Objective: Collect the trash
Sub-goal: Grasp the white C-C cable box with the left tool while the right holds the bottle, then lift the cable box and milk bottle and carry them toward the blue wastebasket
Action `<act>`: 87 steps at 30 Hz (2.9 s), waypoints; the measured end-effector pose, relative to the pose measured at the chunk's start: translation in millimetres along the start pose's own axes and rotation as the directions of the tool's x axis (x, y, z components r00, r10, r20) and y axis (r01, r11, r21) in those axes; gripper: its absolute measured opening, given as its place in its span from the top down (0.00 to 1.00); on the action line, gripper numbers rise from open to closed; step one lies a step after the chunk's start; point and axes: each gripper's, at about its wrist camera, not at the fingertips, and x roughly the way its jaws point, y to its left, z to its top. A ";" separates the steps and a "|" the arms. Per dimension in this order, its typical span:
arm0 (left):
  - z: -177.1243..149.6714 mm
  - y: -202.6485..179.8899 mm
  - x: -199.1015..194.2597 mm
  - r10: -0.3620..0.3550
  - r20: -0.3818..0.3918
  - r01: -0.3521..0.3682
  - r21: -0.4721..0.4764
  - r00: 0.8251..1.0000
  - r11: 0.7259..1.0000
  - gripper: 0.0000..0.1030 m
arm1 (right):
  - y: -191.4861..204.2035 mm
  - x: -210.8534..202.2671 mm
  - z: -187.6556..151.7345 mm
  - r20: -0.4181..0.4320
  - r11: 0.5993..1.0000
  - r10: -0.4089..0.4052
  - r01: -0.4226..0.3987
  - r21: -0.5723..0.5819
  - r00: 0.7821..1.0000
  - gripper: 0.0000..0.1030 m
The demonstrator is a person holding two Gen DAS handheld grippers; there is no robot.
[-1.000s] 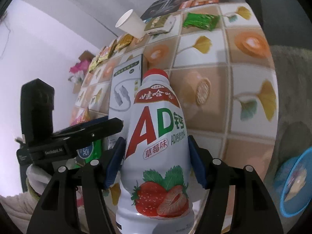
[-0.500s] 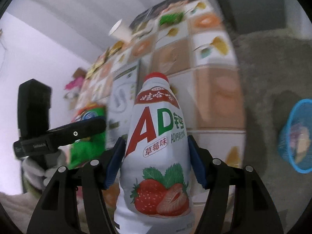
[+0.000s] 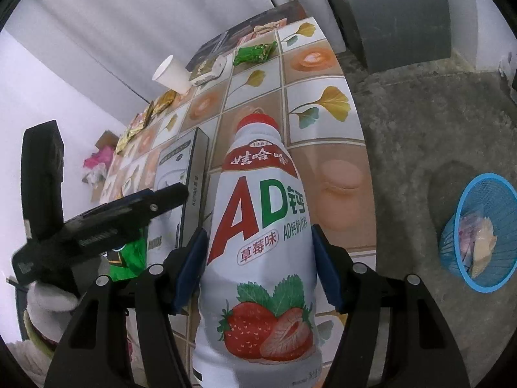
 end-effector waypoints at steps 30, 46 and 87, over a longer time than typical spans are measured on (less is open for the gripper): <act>-6.4 11.6 6.8 0.077 -0.047 -0.075 0.038 0.996 0.996 0.17 | 2.9 12.9 4.5 -0.042 0.999 -0.028 0.027 -0.031 0.999 0.38; -2.1 15.5 20.2 0.077 -0.052 -0.076 0.013 0.996 0.997 0.16 | 6.2 21.3 7.9 -0.034 0.997 -0.067 0.066 -0.039 0.997 0.40; -17.2 -12.3 -70.4 0.104 0.195 -0.120 0.069 0.975 0.990 0.16 | 0.5 -33.5 -9.1 0.077 1.000 0.006 -0.008 0.020 0.997 0.43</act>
